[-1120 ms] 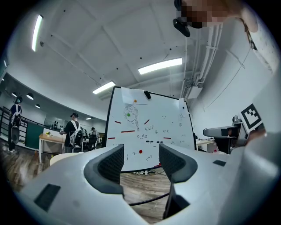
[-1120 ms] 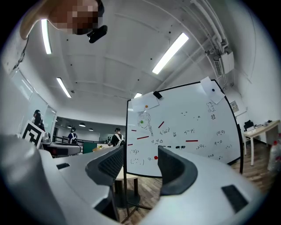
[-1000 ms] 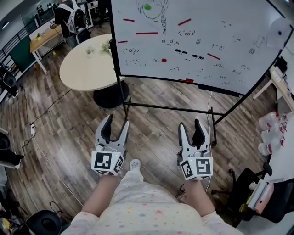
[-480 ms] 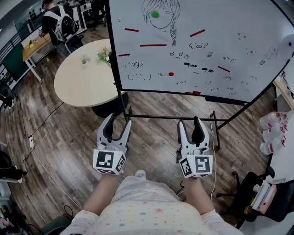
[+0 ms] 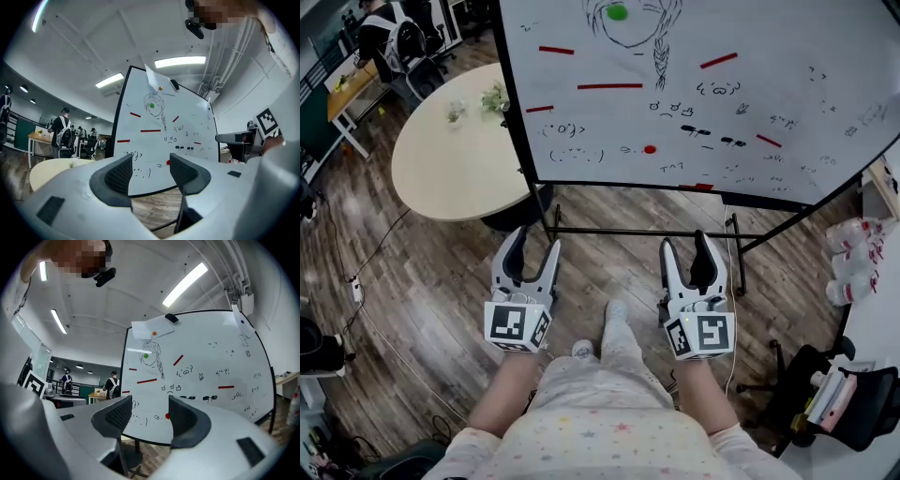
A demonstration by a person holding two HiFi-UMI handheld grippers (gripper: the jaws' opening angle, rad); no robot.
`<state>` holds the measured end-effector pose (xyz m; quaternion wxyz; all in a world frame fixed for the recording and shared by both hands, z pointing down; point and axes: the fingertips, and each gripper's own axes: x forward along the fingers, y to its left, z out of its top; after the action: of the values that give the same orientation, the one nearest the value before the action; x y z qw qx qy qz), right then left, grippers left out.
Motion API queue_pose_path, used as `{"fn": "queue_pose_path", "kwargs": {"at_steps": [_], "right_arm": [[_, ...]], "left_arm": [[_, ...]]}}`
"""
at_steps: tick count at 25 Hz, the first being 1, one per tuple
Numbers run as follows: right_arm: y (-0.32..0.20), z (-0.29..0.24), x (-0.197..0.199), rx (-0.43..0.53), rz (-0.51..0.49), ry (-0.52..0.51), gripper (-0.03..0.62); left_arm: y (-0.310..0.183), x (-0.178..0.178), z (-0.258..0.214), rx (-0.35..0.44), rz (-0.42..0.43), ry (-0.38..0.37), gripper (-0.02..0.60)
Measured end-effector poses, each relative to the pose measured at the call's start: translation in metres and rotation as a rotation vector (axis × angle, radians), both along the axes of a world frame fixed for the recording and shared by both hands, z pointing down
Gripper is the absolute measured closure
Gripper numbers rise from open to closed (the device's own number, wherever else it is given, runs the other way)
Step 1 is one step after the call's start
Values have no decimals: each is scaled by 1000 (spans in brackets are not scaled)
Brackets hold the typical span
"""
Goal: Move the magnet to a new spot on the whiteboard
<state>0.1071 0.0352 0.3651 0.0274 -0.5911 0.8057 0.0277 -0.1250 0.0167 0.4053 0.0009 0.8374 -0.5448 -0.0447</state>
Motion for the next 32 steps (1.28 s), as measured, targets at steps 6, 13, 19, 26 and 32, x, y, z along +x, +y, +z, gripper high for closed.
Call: {"fn": "queue_pose_path", "kwargs": {"at_steps": [6,13,19,26,32], "right_arm": [[-68,1,10,8,-41,-18,367],[-151,-10,22,33,-114,-19,367],[-188,5,18,13,-154,1,379],[-217,32,12,-52,-125,24,384],[-231,41,15,-105,-41,-1,390]], "left_arm": [[-55,15,-5,17,-37,-11,354],[-134,41,-21,57,-99,-19,354],[-171,61,-17,60,-132,-16,356],[-204,61,-6,31,-119,-10,357],[-221,57,-13,61,-61,-27,365]]}}
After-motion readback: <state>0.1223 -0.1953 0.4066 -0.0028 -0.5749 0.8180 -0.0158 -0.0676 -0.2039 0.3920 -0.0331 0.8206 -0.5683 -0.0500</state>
